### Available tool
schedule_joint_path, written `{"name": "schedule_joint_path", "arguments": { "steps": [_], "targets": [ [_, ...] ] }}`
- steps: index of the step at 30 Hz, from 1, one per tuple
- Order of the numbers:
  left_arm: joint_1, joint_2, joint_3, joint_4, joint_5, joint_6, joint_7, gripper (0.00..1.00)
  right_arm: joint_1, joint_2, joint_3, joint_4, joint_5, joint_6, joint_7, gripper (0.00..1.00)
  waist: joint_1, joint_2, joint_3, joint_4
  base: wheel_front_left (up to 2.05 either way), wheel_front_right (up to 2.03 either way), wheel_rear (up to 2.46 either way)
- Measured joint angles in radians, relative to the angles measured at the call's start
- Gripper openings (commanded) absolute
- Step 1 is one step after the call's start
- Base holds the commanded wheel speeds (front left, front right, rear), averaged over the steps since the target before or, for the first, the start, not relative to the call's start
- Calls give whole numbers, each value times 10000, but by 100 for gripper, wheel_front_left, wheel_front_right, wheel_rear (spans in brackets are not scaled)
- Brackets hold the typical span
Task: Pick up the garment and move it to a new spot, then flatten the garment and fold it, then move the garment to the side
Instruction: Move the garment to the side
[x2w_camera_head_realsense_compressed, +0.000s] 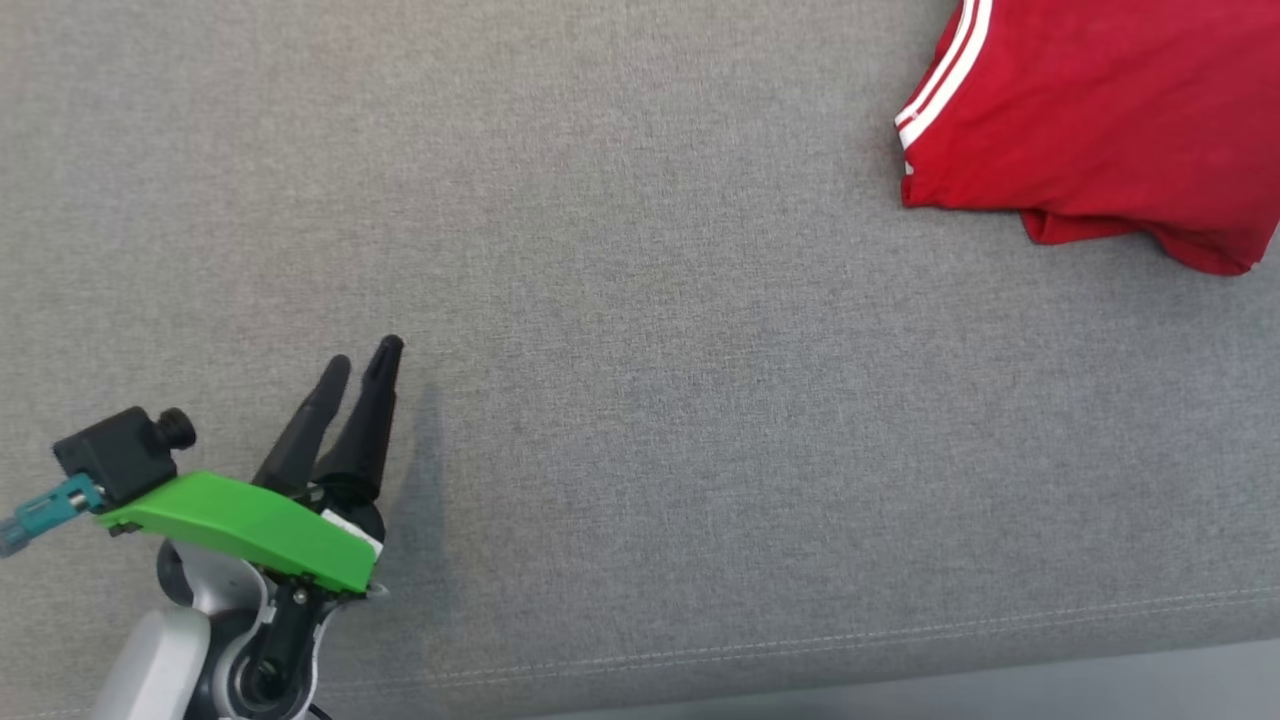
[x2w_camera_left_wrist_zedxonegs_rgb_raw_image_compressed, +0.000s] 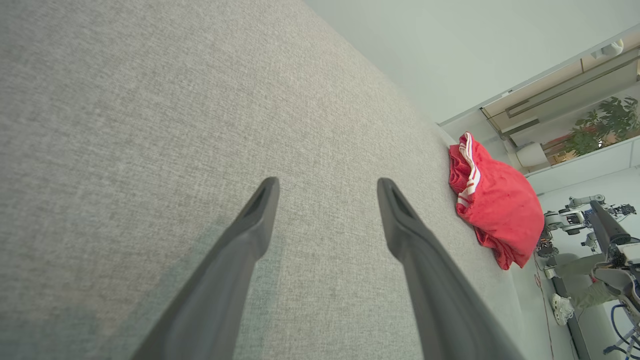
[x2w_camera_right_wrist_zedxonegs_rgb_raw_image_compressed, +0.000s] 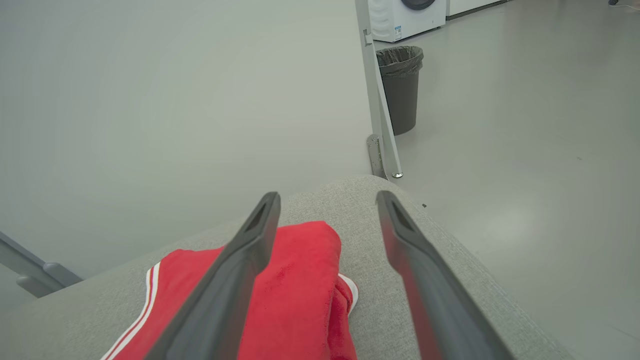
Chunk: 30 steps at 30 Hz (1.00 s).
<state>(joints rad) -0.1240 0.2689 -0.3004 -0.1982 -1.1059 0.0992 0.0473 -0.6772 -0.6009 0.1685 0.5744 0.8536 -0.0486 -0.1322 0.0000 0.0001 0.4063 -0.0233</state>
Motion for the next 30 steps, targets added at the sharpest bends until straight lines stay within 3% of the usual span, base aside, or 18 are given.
{"name": "schedule_joint_path", "arguments": {
  "steps": [5,10,21,30],
  "targets": [
    [15,-309,-324,288,-104,-169,-15,100,215,443,483,-167,-136,121,-6,100,0,-1,-532,142,0,0,0],
    [42,-491,-583,341,-151,-215,-13,100,652,872,683,-19,-102,-12,180,100,0,0,-942,463,0,0,0],
    [334,-510,-740,244,-142,-215,-8,100,690,878,203,347,44,-414,274,100,0,0,-1043,1605,0,0,0],
    [340,-219,-583,-142,33,-180,21,100,265,940,-290,606,337,-591,209,100,0,-1,-384,1956,0,0,0]
  ]
}}
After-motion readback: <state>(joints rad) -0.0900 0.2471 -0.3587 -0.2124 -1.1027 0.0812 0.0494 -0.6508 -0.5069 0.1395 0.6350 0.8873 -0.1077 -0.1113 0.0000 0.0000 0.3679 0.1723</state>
